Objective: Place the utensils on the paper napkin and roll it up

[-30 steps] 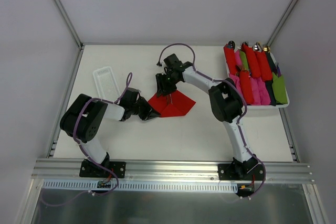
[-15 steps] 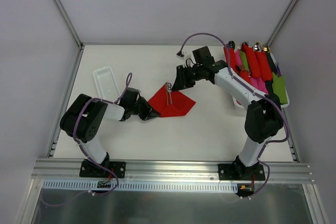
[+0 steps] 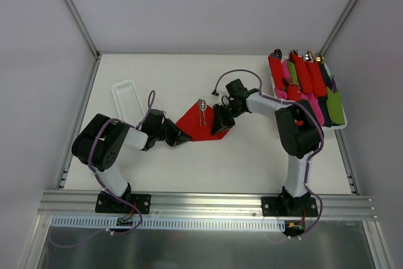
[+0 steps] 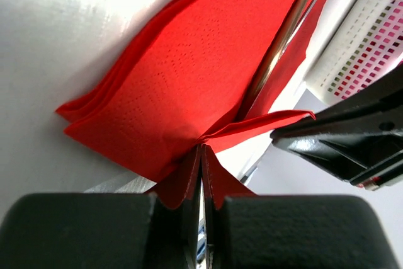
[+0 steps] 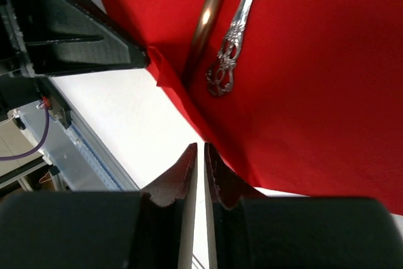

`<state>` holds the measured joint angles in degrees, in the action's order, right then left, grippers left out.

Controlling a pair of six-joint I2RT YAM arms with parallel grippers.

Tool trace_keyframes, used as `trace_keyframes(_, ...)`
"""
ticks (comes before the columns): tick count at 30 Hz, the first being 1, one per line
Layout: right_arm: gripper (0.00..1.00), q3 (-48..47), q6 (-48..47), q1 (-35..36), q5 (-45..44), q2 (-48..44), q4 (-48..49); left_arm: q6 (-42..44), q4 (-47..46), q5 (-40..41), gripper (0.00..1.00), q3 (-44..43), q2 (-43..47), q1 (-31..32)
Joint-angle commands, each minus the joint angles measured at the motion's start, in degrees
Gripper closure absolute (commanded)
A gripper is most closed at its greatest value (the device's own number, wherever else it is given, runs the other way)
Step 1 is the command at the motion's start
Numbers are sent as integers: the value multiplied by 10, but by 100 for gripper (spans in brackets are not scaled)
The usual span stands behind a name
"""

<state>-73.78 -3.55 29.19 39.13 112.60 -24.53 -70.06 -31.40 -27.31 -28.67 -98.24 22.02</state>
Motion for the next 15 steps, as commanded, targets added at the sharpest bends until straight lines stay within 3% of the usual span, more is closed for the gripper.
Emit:
trace_keyframes(1, 89, -9, -1, -4, -25, 6, 16, 0, 63, 56, 100, 33, -12, -5)
trace_keyframes(11, 89, -38, -30, -12, -71, 46, -16, 11, 3, 49, 99, 49, 34, -4)
trace_keyframes(15, 89, -49, -41, -11, -76, 53, -25, 57, 0, 35, 87, 32, 67, -3)
